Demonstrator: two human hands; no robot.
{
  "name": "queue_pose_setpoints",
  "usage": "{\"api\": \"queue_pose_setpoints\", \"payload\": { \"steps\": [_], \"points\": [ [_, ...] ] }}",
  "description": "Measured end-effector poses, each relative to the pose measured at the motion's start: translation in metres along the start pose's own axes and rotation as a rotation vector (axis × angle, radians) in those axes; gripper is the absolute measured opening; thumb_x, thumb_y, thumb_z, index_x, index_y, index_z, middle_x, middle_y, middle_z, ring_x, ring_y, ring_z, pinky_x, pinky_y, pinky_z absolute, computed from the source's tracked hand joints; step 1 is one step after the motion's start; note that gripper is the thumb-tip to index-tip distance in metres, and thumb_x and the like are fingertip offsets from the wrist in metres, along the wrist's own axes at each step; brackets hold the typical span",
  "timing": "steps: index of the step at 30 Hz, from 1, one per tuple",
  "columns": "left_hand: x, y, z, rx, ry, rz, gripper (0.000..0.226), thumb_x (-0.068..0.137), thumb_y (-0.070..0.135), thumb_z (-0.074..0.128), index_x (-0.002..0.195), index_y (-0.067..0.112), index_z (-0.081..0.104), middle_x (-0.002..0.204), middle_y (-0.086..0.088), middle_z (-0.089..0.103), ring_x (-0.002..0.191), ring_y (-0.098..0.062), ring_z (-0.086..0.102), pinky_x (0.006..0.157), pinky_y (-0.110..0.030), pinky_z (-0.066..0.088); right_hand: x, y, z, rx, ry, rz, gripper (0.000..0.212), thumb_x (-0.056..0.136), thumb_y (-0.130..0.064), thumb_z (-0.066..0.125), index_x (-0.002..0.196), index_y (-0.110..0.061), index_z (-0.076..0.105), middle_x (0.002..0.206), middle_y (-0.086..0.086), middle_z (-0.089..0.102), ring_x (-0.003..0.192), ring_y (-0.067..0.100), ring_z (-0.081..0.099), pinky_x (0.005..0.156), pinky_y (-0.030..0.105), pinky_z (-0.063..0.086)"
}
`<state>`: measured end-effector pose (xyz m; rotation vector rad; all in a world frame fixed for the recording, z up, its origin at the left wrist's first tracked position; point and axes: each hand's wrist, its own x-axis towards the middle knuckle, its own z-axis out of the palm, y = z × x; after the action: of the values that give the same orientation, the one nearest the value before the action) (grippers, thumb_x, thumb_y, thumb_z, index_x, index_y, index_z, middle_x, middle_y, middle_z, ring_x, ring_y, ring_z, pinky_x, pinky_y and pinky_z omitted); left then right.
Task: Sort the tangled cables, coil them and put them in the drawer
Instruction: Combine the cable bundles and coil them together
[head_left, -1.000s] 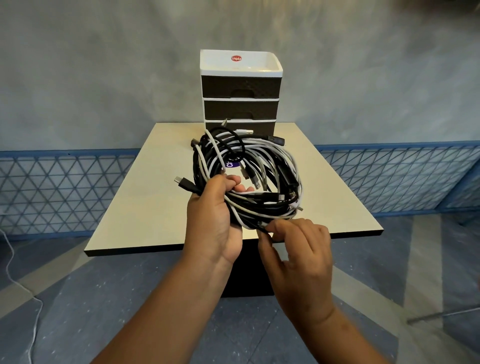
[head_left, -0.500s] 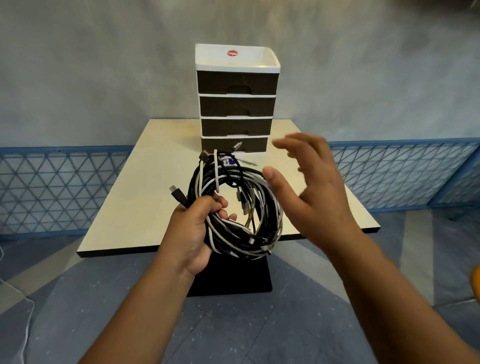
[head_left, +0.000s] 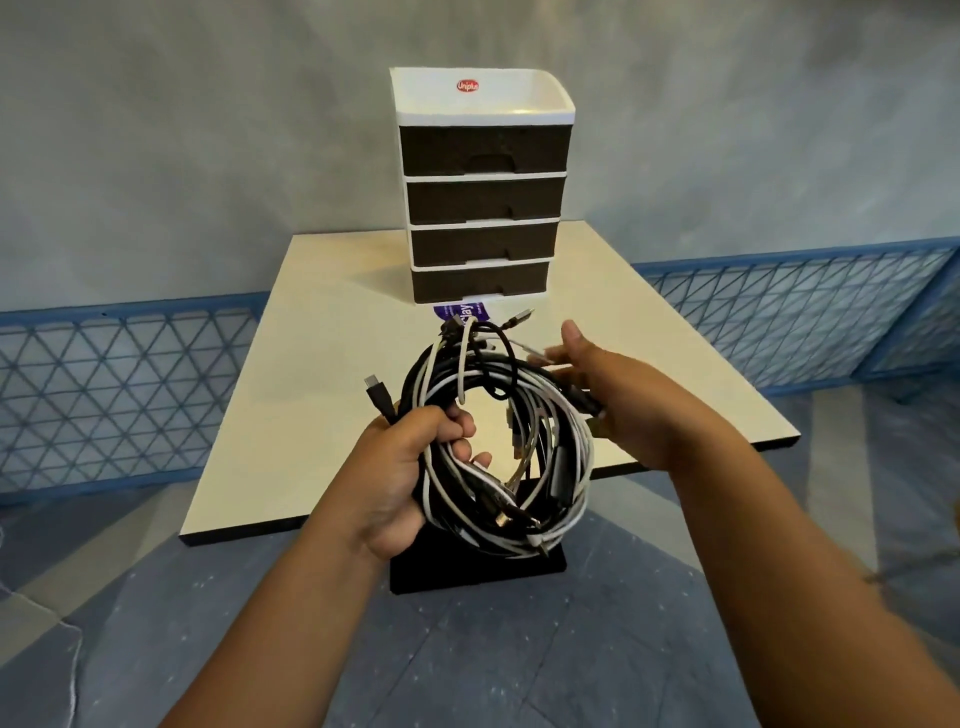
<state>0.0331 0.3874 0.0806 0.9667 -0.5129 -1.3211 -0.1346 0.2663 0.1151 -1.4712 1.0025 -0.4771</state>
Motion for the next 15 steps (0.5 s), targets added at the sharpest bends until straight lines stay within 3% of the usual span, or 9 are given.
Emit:
{"api": "queue_pose_setpoints", "payload": {
  "steps": [4, 10, 15],
  "points": [
    [0.021, 0.000, -0.016, -0.012, -0.043, -0.105, 0.011, 0.081, -0.002, 0.050, 0.078, 0.008, 0.054, 0.070, -0.003, 0.054, 0.047, -0.009, 0.049, 0.075, -0.035, 0.059, 0.000, 0.019, 0.017, 0.203, -0.132, 0.037, 0.066, 0.077, -0.067, 0.045, 0.120, -0.021, 0.066, 0.114, 0.012, 0.072, 0.106, 0.028, 0.069, 0.090, 0.041, 0.054],
    [0.064, -0.007, -0.024, -0.052, -0.057, -0.225, 0.019, 0.088, -0.002, 0.039, 0.080, 0.010, 0.050, 0.069, -0.001, 0.053, 0.046, -0.007, 0.048, 0.070, -0.030, 0.056, 0.031, 0.032, 0.018, 0.242, -0.083, 0.027, 0.043, 0.087, -0.049, 0.056, 0.113, -0.015, 0.065, 0.106, 0.023, 0.070, 0.083, 0.029, 0.068, 0.068, 0.037, 0.060],
    [0.120, -0.019, -0.024, -0.059, -0.026, -0.325, 0.014, 0.082, -0.003, 0.043, 0.081, 0.008, 0.051, 0.070, -0.002, 0.052, 0.047, -0.008, 0.050, 0.068, -0.030, 0.056, 0.082, 0.051, -0.004, 0.324, -0.050, 0.073, 0.044, 0.086, -0.045, 0.062, 0.111, -0.009, 0.064, 0.095, 0.020, 0.069, 0.080, 0.030, 0.066, 0.079, 0.043, 0.057]
  ]
}}
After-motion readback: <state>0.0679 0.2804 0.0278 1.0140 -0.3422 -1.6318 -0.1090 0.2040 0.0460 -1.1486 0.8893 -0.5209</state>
